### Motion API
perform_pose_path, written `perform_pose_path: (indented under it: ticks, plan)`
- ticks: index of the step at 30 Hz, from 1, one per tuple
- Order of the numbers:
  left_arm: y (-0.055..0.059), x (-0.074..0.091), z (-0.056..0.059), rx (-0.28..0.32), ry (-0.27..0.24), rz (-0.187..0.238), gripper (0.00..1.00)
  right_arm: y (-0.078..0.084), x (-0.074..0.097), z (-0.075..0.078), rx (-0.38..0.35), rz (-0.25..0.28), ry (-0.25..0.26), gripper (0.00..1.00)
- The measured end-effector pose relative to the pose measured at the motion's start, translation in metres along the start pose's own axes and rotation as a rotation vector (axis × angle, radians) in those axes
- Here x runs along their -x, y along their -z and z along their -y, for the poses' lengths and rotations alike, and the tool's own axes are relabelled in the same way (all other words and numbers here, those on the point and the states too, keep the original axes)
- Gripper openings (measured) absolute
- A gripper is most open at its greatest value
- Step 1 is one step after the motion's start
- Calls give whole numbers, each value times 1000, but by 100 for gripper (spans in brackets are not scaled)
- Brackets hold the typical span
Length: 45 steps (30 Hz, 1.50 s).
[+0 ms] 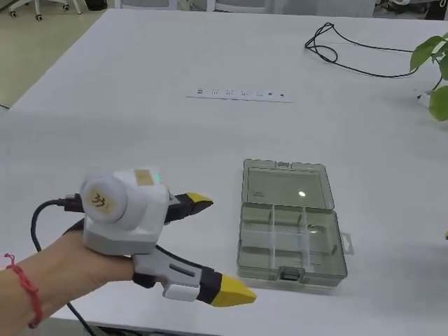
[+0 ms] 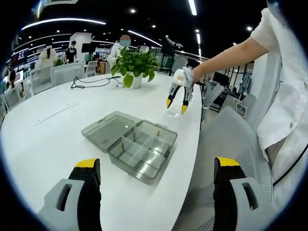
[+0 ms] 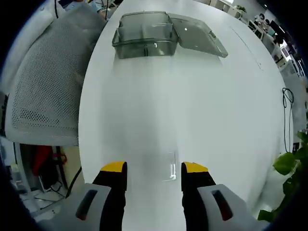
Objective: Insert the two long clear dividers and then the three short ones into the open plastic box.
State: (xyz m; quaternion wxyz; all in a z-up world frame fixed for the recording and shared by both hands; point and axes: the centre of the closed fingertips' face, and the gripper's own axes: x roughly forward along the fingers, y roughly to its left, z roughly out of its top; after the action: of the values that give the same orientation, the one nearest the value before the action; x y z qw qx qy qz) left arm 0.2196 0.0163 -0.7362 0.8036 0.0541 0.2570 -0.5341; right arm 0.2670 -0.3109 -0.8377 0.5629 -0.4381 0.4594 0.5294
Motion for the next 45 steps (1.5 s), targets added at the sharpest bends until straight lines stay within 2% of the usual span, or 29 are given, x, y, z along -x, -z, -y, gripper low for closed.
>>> perform_pose_path:
  ticks: [12,18,22,31,36,41,45]
  plan:
    - [-1,0,-2,3,-4,-7,100,15,-12,2,63,-60,8,43]
    - [-1,-1,-3,8,-4,-3,100,14,-11,1,47,-50,-6,40]
    - [-1,0,-3,8,-3,-4,100,14,-11,3,41,-56,-4,33]
    - [0,1,-3,10,-6,-3,100,14,-11,3,37,-67,2,33]
    - [-3,1,-3,17,-3,7,100,4,-5,3,21,-33,30,33]
    - [-9,1,-1,22,7,21,100,-21,10,3,29,31,68,33]
    - [-19,0,0,44,14,47,99,-51,27,4,38,94,111,33]
